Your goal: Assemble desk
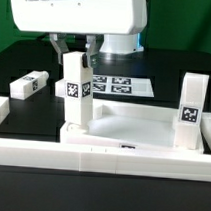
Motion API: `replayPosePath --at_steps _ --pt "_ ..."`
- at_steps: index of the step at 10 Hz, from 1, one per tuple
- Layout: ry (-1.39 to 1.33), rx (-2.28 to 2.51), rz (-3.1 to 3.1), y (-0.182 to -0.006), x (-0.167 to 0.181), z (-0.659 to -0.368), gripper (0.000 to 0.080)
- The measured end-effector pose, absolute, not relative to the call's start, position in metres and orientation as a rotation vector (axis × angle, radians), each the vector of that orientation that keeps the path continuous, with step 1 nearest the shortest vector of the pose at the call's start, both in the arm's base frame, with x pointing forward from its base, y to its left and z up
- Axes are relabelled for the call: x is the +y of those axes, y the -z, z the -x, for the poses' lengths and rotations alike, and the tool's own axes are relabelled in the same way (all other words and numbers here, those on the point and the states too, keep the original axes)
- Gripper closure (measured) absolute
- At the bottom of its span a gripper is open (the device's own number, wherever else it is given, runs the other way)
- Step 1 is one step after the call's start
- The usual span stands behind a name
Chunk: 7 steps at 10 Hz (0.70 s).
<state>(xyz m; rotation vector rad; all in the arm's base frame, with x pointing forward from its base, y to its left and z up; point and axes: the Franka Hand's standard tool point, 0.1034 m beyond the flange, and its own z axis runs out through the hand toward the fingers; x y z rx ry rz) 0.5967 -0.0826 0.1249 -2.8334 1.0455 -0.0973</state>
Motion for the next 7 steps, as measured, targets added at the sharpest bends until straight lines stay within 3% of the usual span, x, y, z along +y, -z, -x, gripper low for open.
replayPosePath --at_steps 5,6,7 --pt "0.063 1.467 2.624 -0.125 -0.069 -0.599 0.0509" --pt "0.064 1.446 2.636 -0.125 -0.069 -0.599 0.0434" --pt "0.068 1.395 2.664 -0.125 -0.069 -0.599 0.0262"
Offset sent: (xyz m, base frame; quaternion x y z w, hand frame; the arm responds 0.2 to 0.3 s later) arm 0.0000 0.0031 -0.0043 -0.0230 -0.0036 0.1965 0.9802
